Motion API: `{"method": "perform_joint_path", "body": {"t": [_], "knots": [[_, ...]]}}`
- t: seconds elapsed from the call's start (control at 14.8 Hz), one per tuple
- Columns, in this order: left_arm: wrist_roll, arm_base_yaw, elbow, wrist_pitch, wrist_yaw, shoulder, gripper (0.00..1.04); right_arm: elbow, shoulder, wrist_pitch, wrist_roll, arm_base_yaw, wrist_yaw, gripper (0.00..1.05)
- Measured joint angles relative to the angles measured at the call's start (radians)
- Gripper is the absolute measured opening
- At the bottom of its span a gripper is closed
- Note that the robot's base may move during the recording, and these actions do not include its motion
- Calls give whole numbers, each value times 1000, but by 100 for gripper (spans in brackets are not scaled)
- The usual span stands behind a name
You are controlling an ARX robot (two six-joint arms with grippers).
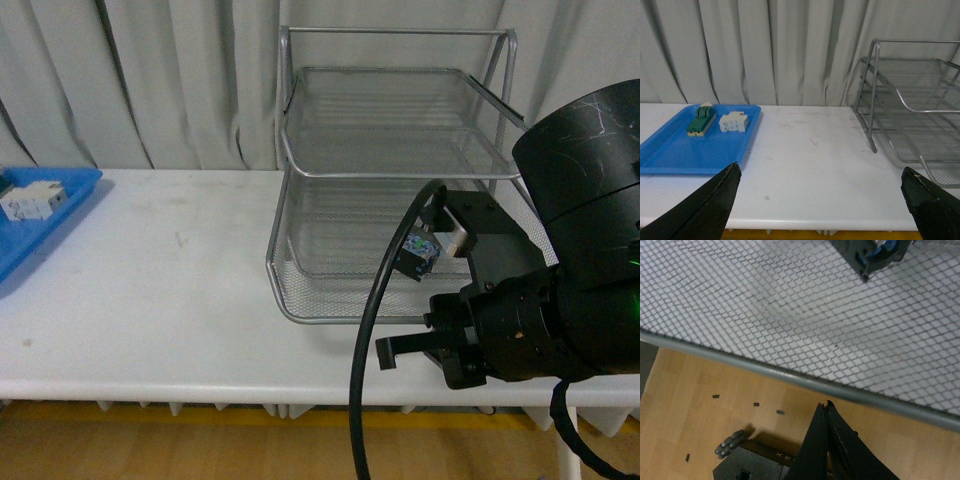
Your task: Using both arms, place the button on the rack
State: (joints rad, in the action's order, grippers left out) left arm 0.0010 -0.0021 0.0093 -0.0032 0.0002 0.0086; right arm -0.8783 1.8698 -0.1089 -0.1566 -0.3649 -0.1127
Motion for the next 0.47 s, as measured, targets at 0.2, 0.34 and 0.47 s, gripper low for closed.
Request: {"method": "perform_joint_path", "body": {"t": [0.2, 0.34, 0.47], "knots": [[0, 0, 0, 0, 0, 0, 98, -90, 77, 48, 0, 26, 0, 2], [0, 0, 0, 0, 0, 0, 98, -142, 119, 58, 2, 36, 13, 2], [0, 0, 0, 0, 0, 0, 98, -222, 157, 80, 28, 60, 38, 2]]}}
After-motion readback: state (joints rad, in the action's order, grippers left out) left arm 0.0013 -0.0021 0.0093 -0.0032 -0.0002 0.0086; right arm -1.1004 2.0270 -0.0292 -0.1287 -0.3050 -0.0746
